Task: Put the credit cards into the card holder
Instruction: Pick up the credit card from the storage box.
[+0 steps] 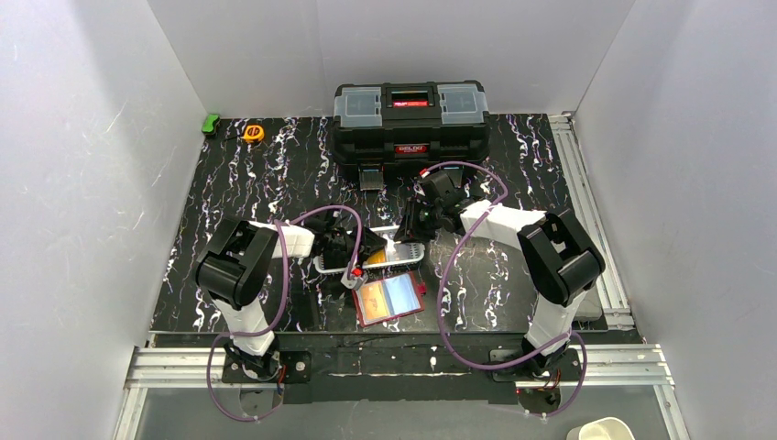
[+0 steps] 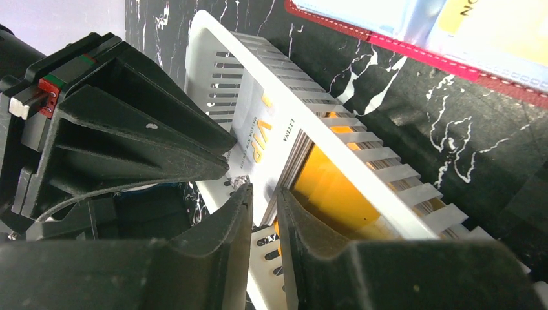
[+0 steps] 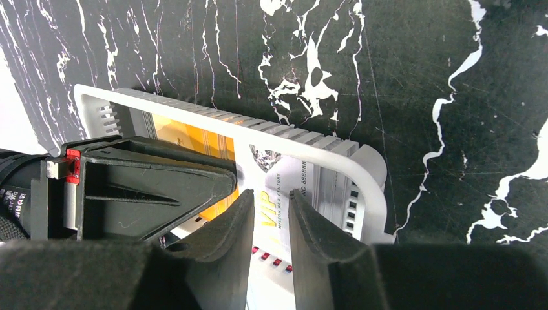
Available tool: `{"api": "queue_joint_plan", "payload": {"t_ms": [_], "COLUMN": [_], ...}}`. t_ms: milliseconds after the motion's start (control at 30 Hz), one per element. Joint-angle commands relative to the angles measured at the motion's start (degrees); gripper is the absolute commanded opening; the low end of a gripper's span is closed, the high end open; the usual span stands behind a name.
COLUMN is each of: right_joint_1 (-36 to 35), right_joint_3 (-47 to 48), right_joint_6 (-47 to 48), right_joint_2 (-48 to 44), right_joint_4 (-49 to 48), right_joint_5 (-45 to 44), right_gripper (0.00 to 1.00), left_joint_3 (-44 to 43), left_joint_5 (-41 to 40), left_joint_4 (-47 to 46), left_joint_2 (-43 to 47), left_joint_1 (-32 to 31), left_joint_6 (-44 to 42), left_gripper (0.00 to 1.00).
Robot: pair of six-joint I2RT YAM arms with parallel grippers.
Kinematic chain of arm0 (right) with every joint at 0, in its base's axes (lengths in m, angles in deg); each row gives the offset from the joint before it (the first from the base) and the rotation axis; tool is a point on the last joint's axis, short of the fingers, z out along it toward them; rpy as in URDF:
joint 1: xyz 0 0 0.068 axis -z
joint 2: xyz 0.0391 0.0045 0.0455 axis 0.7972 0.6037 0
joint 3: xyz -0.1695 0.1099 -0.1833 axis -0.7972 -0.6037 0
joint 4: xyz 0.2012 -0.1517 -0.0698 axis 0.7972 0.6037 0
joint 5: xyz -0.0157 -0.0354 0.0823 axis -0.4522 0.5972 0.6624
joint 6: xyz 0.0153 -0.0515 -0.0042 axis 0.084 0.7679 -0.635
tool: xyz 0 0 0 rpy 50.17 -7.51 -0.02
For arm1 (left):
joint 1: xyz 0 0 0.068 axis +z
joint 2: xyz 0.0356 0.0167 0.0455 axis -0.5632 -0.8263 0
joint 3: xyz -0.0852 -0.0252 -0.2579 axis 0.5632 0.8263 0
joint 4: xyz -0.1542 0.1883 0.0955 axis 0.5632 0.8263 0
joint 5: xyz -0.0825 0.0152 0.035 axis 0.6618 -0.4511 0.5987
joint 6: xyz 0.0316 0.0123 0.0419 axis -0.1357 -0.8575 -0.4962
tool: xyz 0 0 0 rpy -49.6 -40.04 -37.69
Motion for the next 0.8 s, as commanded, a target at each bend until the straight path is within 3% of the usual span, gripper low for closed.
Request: {"api": "queue_joint_plan", "payload": {"t_ms": [0,500,667,767], "right_joint_1": [0.34,0.37,0.24,0.00], "right_joint_3": [0.18,-0.28,0.05,0.21], "right_joint_6": [0.61,3.50,3.53,3.64], "right_joint_2": [-0.03,-4.07,-2.82,-2.42], "right_joint_4": [0.12,3.00,3.33,3.74], "right_joint_5": [-0.93,-4.24,-4.08,-4.51], "right_gripper": [0.34,0.37,0.37,0.37], "left_joint_3": [1.86,2.25,2.55,2.51], "left_joint_5": [-0.02,-0.33,-0.43,-0.88], "left_joint_4": [2.44,2.08,1.65,1.80], "left_joint_2": [1.53,1.95,1.93,2.04], "left_joint_1": [-0.17,-0.14,-0.15,-0.05], "left_joint_6": [-34.90,-34.94,-34.93,-34.90], "left_gripper": [0.20,0.20,0.35,0.37]}}
